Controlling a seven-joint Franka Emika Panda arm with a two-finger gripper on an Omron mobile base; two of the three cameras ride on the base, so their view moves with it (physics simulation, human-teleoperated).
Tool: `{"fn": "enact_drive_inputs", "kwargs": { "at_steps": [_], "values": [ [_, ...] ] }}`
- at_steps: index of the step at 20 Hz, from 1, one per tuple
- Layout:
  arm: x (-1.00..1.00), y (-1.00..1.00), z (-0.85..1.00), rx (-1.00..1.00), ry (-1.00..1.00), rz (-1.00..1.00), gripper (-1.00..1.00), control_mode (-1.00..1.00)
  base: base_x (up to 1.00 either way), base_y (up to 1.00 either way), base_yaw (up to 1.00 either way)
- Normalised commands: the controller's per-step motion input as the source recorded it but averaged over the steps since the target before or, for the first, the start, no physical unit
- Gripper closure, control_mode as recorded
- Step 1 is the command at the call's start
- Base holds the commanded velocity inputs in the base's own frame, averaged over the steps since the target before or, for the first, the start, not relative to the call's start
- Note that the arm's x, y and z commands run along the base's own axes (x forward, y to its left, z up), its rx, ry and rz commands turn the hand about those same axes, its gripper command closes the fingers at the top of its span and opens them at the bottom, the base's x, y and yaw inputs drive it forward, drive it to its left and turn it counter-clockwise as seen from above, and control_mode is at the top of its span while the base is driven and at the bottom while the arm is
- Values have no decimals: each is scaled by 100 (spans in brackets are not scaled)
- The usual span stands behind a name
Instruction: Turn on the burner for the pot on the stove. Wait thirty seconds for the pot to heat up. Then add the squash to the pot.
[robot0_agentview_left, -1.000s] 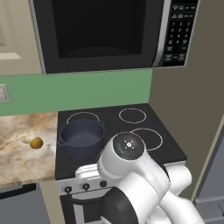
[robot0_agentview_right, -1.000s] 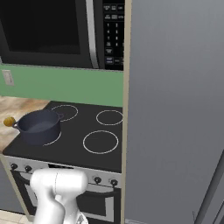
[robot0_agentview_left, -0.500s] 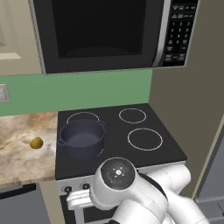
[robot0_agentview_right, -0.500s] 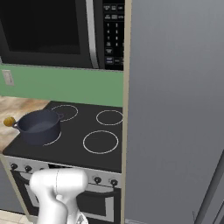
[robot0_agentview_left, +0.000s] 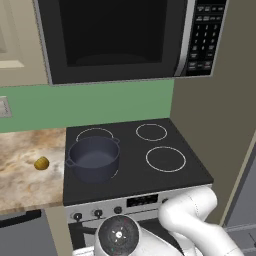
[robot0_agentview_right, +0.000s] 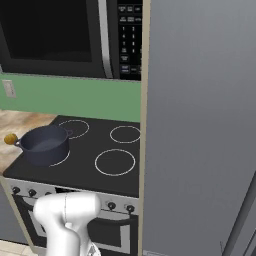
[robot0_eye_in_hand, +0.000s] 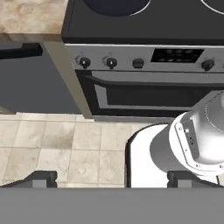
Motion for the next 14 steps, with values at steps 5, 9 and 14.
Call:
{"fn": "enact_drive_inputs", "kwargs": {
  "at_steps": [5,9,14],
  "values": [
    [-7,4,-54,0,-5,1,-100,-100,0,0,0],
    [-2,15,-54,1,-12,2,-100,-100,0,0,0],
    [0,5,-44,15,-17,0,-100,-100,0,0,0]
  ]
}}
